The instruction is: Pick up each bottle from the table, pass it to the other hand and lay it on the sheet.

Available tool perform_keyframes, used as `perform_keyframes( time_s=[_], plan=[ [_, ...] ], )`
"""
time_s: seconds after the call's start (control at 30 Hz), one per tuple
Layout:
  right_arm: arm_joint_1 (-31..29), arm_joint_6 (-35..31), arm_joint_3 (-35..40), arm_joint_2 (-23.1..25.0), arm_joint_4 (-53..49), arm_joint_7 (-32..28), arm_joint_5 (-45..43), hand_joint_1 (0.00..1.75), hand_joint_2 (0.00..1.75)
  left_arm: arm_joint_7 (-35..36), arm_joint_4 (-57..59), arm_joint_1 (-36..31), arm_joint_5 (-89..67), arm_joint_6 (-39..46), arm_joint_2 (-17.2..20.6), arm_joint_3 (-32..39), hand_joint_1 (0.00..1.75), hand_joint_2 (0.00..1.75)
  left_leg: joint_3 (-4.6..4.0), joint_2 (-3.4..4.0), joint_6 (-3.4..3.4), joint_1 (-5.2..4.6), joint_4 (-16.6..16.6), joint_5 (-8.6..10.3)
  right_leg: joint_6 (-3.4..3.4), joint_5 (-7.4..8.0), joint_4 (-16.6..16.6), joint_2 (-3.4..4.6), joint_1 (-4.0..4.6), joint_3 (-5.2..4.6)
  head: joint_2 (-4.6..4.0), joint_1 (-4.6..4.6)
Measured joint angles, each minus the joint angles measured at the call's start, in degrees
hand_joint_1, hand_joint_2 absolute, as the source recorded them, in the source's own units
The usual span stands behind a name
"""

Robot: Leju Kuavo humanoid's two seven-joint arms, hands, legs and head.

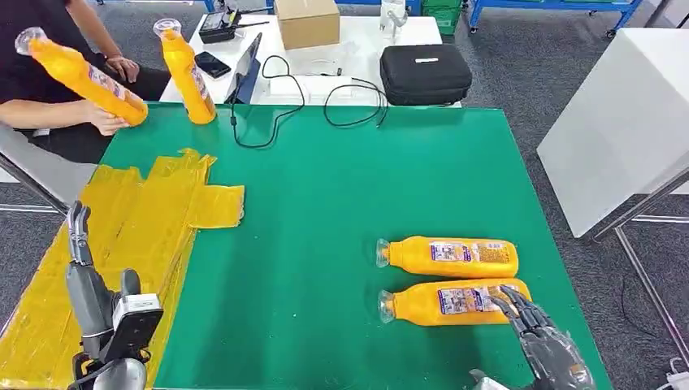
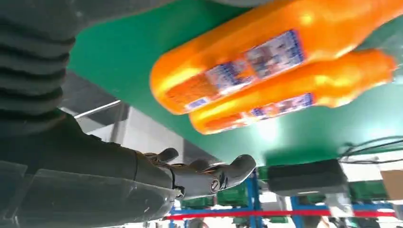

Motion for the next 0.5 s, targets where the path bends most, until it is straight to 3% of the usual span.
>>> perform_keyframes(
  time_s=[0.5],
  plan=[
    [1.68, 0.20, -4.41, 0.00, -1.20, -0.13, -0.07, 0.00, 1.75, 0.00, -0.31, 0.01, 0.00, 0.00, 0.28, -0.59, 0.00, 0.00, 0.02, 0.01, 0.00, 0.00, 0.00, 0.00, 0.00, 0.00, 0.00, 0.01, 0.00, 0.00, 0.00, 0.00]
  ],
)
